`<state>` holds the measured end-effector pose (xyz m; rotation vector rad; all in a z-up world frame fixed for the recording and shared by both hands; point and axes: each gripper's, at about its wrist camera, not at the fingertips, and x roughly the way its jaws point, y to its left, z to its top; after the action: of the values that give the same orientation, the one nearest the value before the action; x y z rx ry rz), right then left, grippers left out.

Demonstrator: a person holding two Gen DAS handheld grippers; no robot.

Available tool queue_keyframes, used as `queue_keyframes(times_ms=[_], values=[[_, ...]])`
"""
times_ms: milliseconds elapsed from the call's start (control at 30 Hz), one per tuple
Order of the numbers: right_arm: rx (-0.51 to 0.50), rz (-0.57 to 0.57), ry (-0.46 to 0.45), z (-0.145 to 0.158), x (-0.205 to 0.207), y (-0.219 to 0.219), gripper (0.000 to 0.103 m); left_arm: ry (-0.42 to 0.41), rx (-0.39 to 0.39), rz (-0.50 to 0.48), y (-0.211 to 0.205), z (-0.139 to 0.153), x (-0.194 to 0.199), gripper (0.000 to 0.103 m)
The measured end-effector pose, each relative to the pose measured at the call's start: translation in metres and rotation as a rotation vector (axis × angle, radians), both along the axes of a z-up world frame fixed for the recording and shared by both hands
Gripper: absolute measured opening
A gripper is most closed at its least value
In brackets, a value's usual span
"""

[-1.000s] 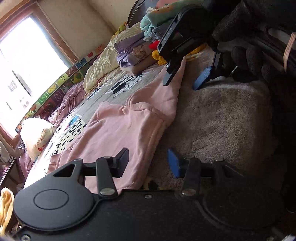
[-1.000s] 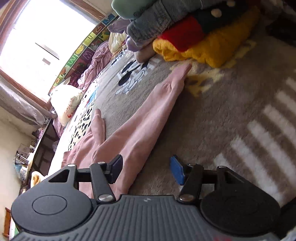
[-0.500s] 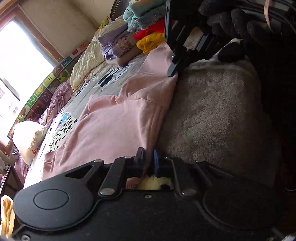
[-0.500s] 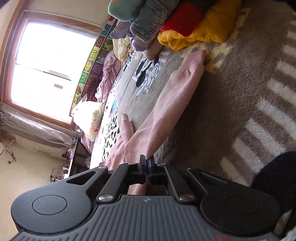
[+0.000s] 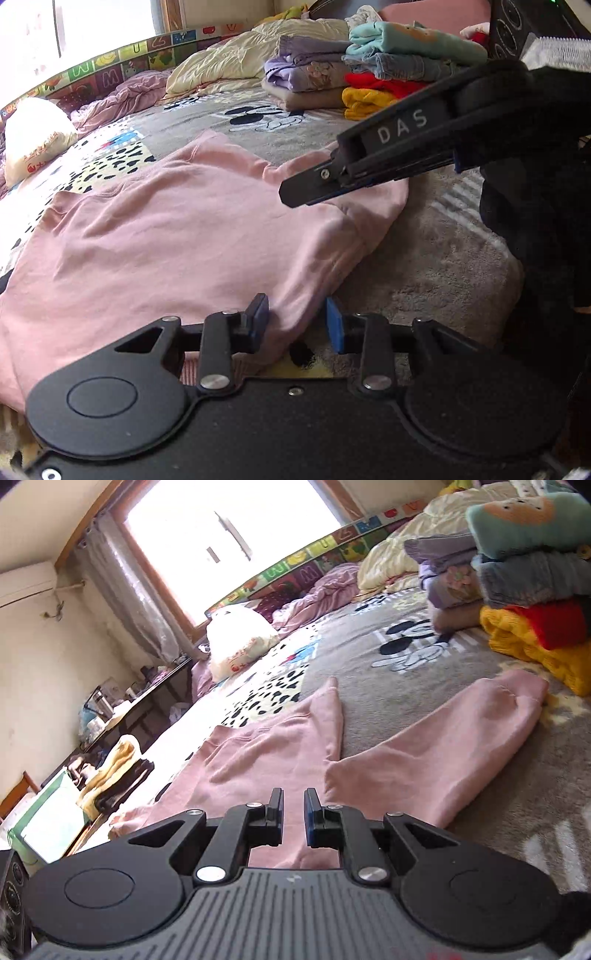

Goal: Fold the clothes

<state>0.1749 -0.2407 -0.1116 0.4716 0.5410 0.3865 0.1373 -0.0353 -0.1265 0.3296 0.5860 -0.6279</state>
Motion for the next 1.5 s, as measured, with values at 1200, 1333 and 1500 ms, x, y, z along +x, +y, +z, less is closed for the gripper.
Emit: queue_keyframes(times_ms=[1200,1333,1500], values=[[-0.04,-0.602,0.231,-0.039,0.033,-0.143,0.067,0.049,0.015,0.013,0.004,-0.01,0.005,0.04],[0.114,-0.503,0.182,-0.053,0.04,-0.152,0.013,0.06,0.003,0.007,0.006,-0.008,0.006,0.04],[-0.03,-0.516,0.106,-0.038,0.04,-0.144,0.012,0.063,-0.077,-0.016,0.01,0.002,0.006,0.04]])
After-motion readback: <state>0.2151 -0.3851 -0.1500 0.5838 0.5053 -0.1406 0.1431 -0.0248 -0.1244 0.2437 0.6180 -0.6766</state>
